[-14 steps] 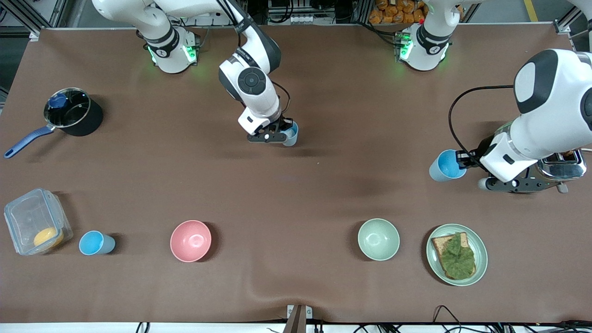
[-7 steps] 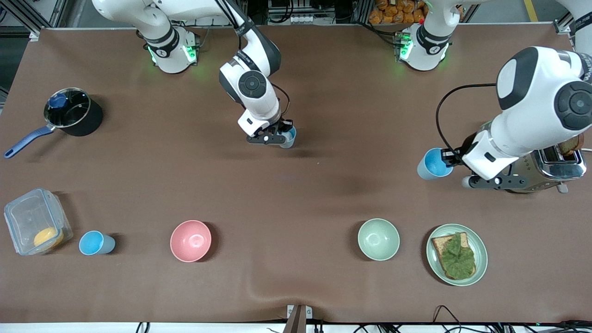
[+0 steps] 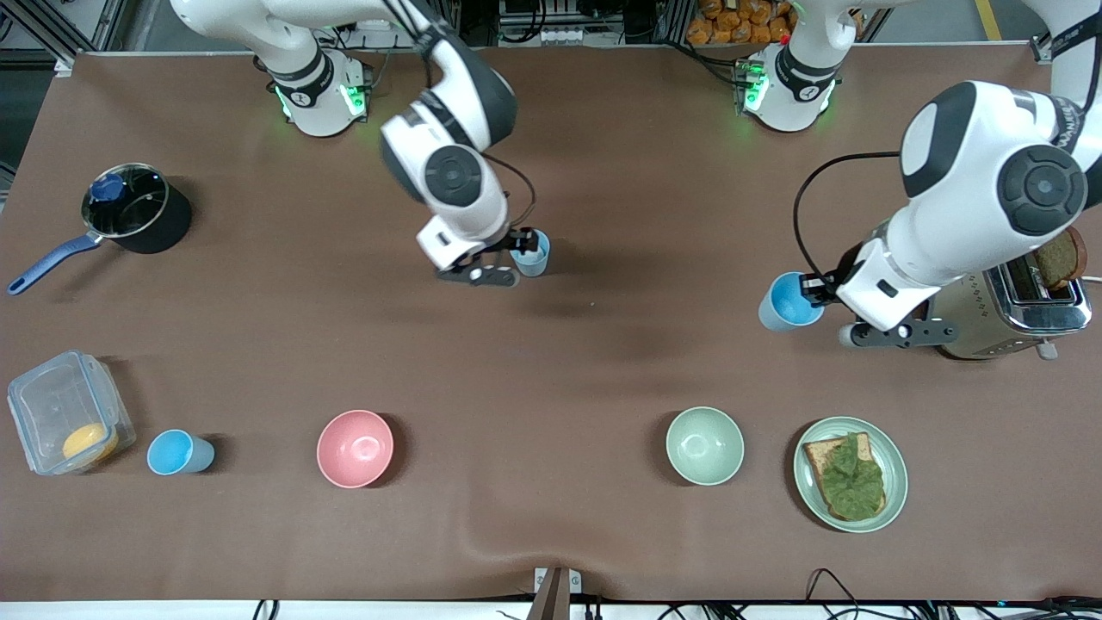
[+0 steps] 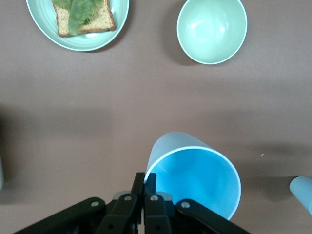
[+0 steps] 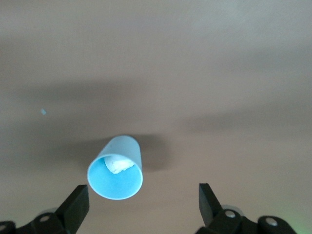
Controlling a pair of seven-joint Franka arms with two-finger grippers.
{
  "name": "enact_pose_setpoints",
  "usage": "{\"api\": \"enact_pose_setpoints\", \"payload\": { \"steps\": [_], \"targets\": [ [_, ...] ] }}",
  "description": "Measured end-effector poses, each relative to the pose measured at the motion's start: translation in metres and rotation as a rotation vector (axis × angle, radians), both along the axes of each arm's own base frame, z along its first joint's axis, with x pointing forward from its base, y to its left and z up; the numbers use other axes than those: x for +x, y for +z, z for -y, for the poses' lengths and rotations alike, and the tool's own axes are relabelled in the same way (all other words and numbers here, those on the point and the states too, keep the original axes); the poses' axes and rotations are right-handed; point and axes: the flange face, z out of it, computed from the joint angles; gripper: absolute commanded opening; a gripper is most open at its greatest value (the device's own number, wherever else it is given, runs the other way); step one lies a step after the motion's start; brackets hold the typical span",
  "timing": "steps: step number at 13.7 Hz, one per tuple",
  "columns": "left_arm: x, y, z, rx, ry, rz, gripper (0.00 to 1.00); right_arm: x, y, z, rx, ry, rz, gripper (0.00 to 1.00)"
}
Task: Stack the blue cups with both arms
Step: 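Set the cup down mid-table with the right gripper while the left gripper follows, then carry the cup above the placed cup with the left gripper while the right gripper withdraws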
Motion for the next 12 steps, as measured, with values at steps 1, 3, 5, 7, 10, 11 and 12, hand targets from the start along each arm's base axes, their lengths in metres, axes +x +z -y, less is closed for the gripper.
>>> {"api": "enact_pose_setpoints", "payload": {
  "steps": [1, 3, 5, 7, 10, 11, 12],
  "targets": [
    [-0.002, -0.001, 0.009, 0.002, 0.013, -0.003, 0.00, 0.019, 0.025, 0.017, 0.007, 0.004, 0.017, 1.00],
    [-0.009, -0.003, 0.031, 0.008, 0.033, -0.010, 0.00, 0.046, 0.056, 0.051, 0.026, 0.028, 0.059, 1.00],
    [-0.017, -0.004, 0.056, 0.015, 0.053, -0.015, 0.00, 0.067, 0.078, 0.095, 0.031, 0.017, 0.075, 1.00],
    [-0.027, -0.005, 0.081, 0.021, 0.072, -0.018, 0.00, 0.086, 0.107, 0.154, 0.020, -0.023, 0.049, 1.00],
    [-0.045, -0.005, 0.122, 0.031, 0.097, -0.022, 0.00, 0.111, 0.161, 0.255, 0.055, 0.034, 0.059, 1.00],
    [-0.051, -0.006, 0.134, 0.032, 0.103, -0.024, 0.00, 0.112, 0.178, 0.275, 0.063, 0.040, 0.079, 1.00],
    [-0.058, -0.006, 0.147, 0.027, 0.110, -0.028, 0.00, 0.108, 0.195, 0.288, 0.067, 0.038, 0.096, 1.00]
  ]
}}
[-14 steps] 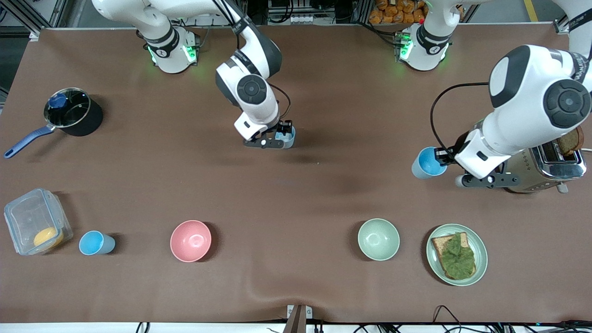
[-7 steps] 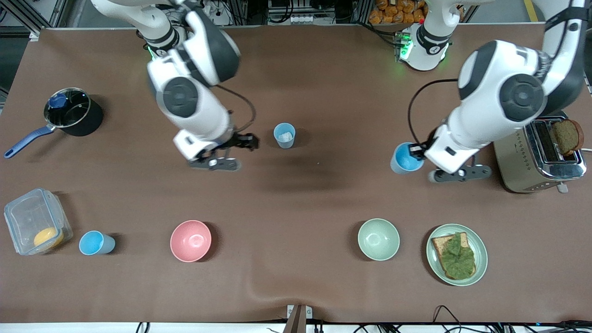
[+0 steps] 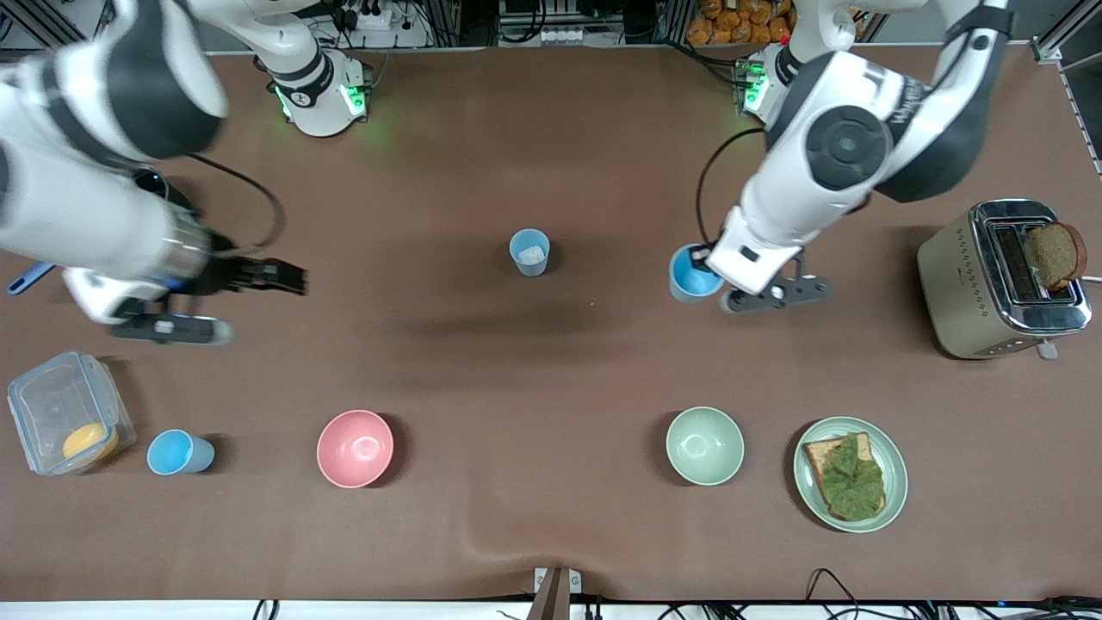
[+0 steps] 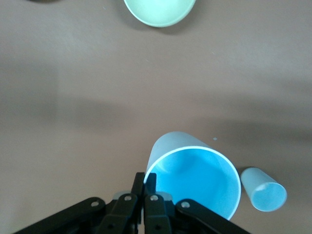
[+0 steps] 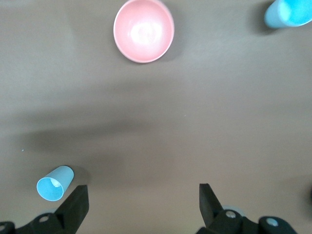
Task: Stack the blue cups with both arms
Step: 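Carry the cup above the placed cup with the left gripper while the right gripper withdraws, then lower the held cup into the placed blue cup with the left gripper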
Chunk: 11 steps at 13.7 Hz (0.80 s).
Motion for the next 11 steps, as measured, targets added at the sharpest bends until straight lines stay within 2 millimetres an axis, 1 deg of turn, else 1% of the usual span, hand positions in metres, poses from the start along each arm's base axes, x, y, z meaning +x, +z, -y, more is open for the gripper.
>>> {"api": "enact_pose_setpoints", "payload": {
  "steps": [1, 2, 3, 4, 5, 6, 8, 9, 11],
  "targets": [
    [-0.007, 0.000, 0.013, -0.006, 0.007, 0.001, 0.00, -0.009, 0.018, 0.009, 0.001, -0.002, 0.008, 1.00],
    [-0.013, 0.000, 0.026, -0.008, 0.014, 0.004, 0.00, -0.020, 0.035, 0.013, 0.002, -0.001, 0.015, 1.00],
    [-0.020, 0.000, 0.039, -0.010, 0.023, 0.008, 0.00, -0.032, 0.049, 0.015, 0.001, 0.000, 0.023, 1.00],
    [-0.029, -0.002, 0.055, -0.011, 0.038, 0.012, 0.00, -0.044, 0.058, 0.020, -0.003, 0.002, 0.031, 1.00],
    [-0.038, -0.005, 0.073, -0.012, 0.057, 0.015, 0.00, -0.054, 0.059, 0.031, -0.005, 0.015, 0.039, 1.00],
    [-0.049, -0.009, 0.091, -0.014, 0.073, 0.018, 0.00, -0.059, 0.056, 0.047, -0.004, 0.032, 0.047, 1.00],
    [-0.067, -0.020, 0.122, -0.016, 0.098, 0.017, 0.00, -0.062, 0.051, 0.073, 0.000, 0.039, 0.054, 1.00],
    [-0.075, -0.025, 0.135, -0.018, 0.109, 0.017, 0.00, -0.061, 0.050, 0.078, 0.001, 0.039, 0.057, 1.00],
    [-0.093, -0.036, 0.160, -0.019, 0.116, 0.013, 0.00, -0.060, 0.050, 0.081, 0.000, 0.036, 0.060, 1.00]
  ]
}}
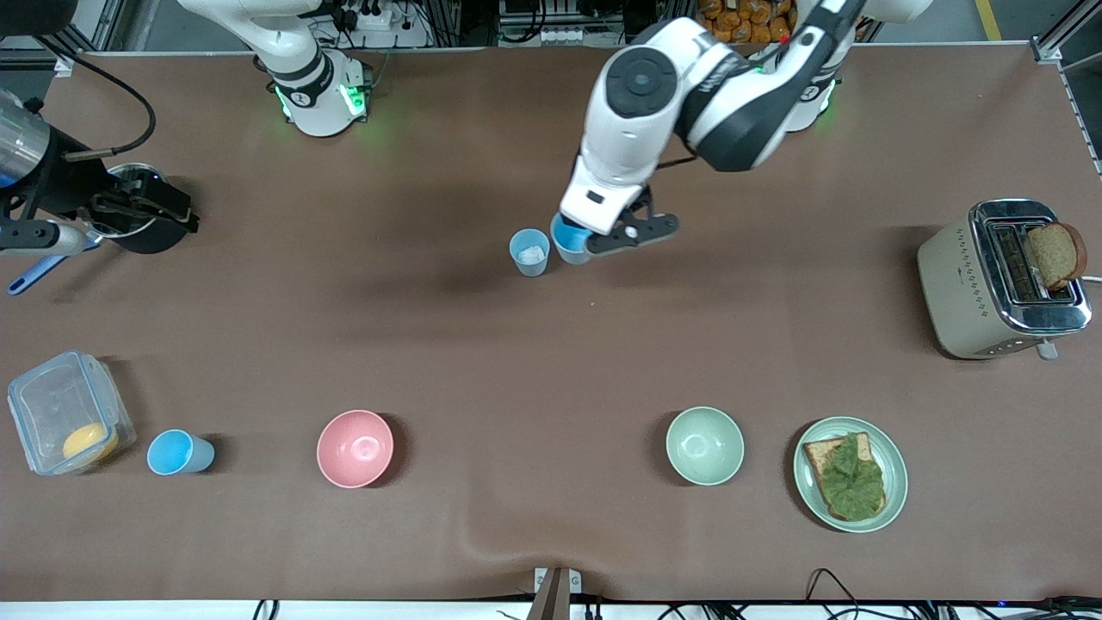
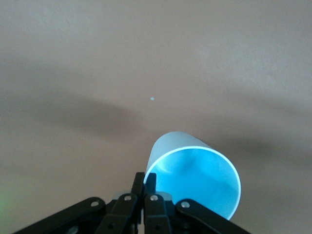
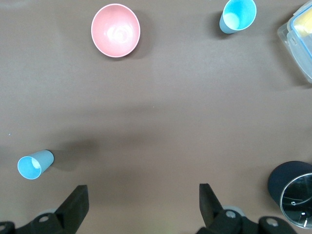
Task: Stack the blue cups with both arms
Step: 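Lower the held cup into the placed blue cup with the left gripper, then open the left gripper and raise it off the stacked cups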
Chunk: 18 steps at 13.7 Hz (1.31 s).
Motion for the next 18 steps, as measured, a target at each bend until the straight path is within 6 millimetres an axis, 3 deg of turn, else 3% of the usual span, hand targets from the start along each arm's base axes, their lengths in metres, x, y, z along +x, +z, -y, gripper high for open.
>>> {"api": "enact_pose_setpoints", "payload": {
  "steps": [4, 8, 11, 17, 18],
  "targets": [
    [-0.030, -0.021, 0.036, 0.010, 0.036, -0.017, 0.00, 0.003, -0.006, 0.000, 0.000, 0.001, -0.004, 1.00],
    [-0.039, -0.058, 0.062, -0.004, 0.067, -0.001, 0.00, 0.004, -0.005, -0.002, 0.001, 0.007, 0.008, 1.00],
    [-0.050, -0.097, 0.076, 0.033, 0.058, -0.010, 0.00, 0.004, -0.004, 0.002, -0.009, 0.002, 0.012, 1.00],
    [-0.058, -0.127, 0.083, 0.058, 0.047, -0.027, 0.01, 0.007, -0.003, 0.005, -0.015, -0.003, 0.031, 1.00],
    [-0.058, -0.131, 0.083, 0.062, 0.048, -0.031, 0.38, 0.008, -0.003, 0.005, -0.015, -0.004, 0.037, 1.00]
  ]
}}
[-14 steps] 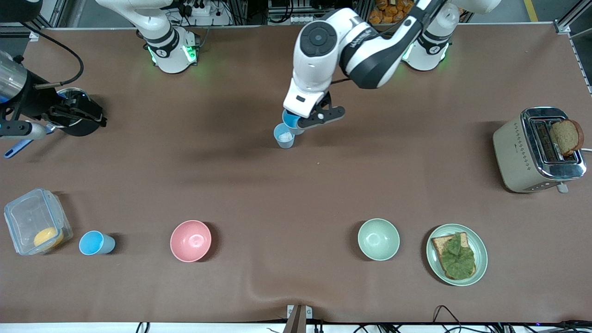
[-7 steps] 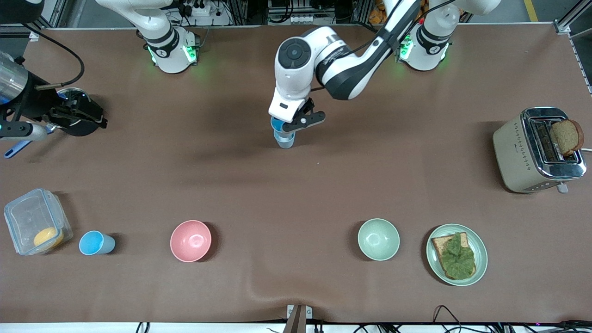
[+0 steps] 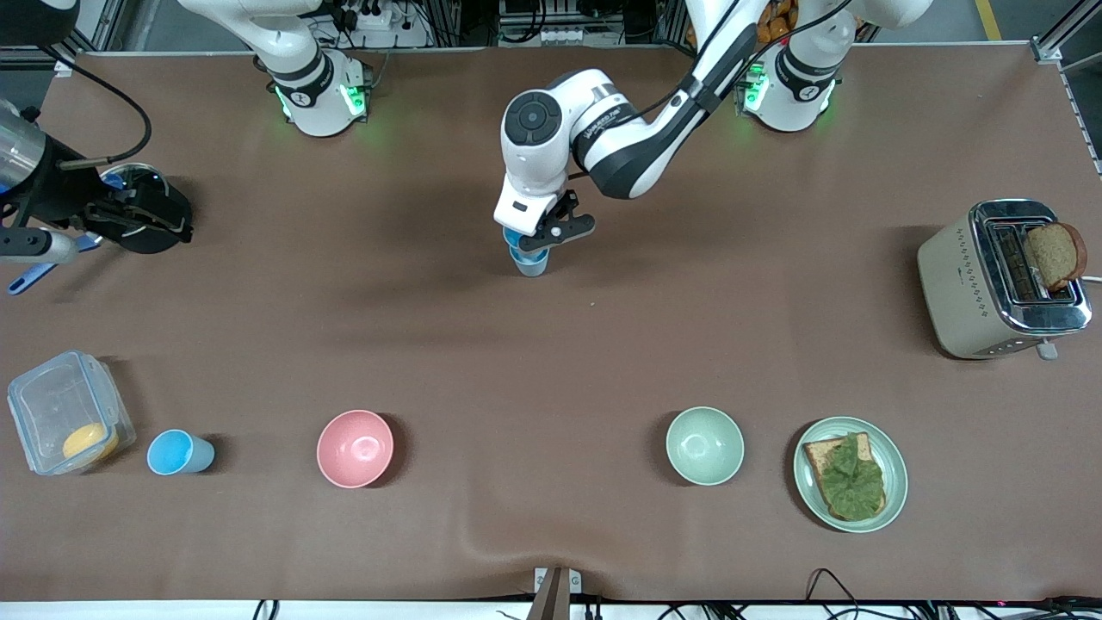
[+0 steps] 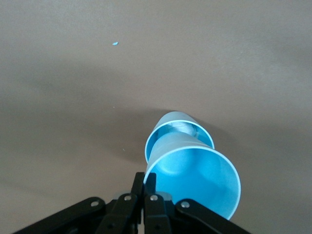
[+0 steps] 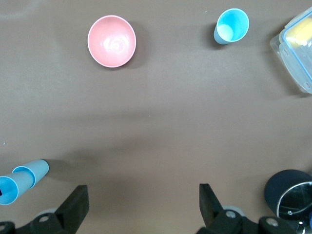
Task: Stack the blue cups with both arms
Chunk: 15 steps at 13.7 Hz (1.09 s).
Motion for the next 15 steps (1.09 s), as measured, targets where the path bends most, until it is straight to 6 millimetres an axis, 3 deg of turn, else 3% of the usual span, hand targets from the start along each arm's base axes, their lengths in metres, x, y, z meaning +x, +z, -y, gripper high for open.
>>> {"api": "enact_pose_setpoints", "payload": {
  "steps": [1, 6, 8, 9, 11, 13, 15],
  "targets": [
    [0.000, -0.003, 0.000, 0.003, 0.002, -0.003, 0.99, 0.002, -0.001, 0.001, 0.000, -0.003, 0.004, 1.00],
    [0.007, -0.002, -0.001, -0.004, 0.006, 0.017, 1.00, 0.003, -0.003, 0.006, 0.000, -0.011, 0.004, 1.00],
    [0.022, 0.022, -0.006, -0.029, 0.029, 0.054, 1.00, 0.003, -0.003, 0.006, 0.000, -0.011, 0.004, 1.00],
    [0.037, 0.044, -0.016, -0.050, 0.055, 0.084, 1.00, 0.003, -0.003, 0.006, 0.000, -0.010, 0.004, 1.00],
    [0.077, 0.101, -0.055, -0.090, 0.129, 0.166, 1.00, 0.003, -0.003, 0.003, 0.000, -0.003, 0.001, 1.00],
    [0.117, 0.157, -0.113, -0.100, 0.173, 0.241, 1.00, 0.001, -0.005, -0.001, -0.001, 0.006, -0.016, 1.00],
    [0.148, 0.196, -0.178, -0.082, 0.165, 0.276, 1.00, -0.001, -0.005, -0.005, -0.009, 0.019, -0.028, 1.00]
  ]
}}
